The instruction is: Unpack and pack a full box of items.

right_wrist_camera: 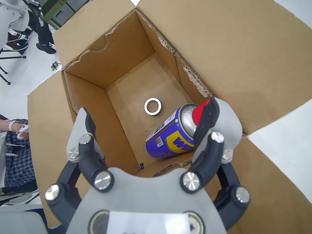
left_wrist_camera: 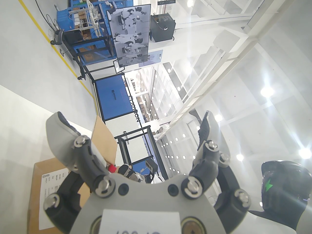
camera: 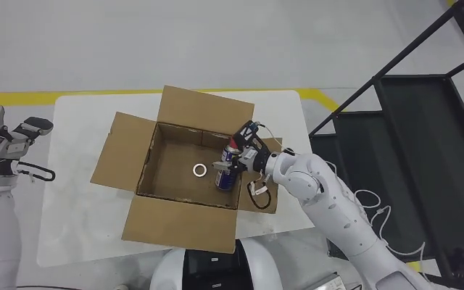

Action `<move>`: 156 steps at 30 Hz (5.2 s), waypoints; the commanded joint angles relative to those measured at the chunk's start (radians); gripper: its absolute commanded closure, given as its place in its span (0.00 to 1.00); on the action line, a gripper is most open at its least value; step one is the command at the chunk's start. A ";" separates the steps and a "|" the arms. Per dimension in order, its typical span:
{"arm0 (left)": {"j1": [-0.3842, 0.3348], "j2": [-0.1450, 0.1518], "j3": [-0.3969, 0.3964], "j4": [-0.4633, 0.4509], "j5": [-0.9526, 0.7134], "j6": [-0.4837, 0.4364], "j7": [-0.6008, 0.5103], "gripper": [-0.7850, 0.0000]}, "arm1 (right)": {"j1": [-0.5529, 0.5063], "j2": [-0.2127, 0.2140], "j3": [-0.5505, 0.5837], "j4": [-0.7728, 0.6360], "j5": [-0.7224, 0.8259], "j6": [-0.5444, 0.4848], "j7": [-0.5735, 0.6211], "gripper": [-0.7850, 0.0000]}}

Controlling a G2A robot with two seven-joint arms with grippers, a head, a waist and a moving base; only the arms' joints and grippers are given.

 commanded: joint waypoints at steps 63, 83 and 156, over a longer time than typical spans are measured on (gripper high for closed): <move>0.000 0.000 0.000 0.000 0.000 0.000 0.000 0.00 | 0.195 -0.080 -0.210 0.164 0.004 -0.006 -0.073 0.00; 0.000 0.000 0.000 0.000 0.000 0.000 0.000 0.00 | -0.334 0.034 0.382 -0.192 -0.243 -0.394 -0.547 0.00; 0.000 0.000 0.000 0.000 0.000 0.000 0.000 0.00 | -0.021 -0.024 0.225 0.864 -0.521 -0.179 -0.948 1.00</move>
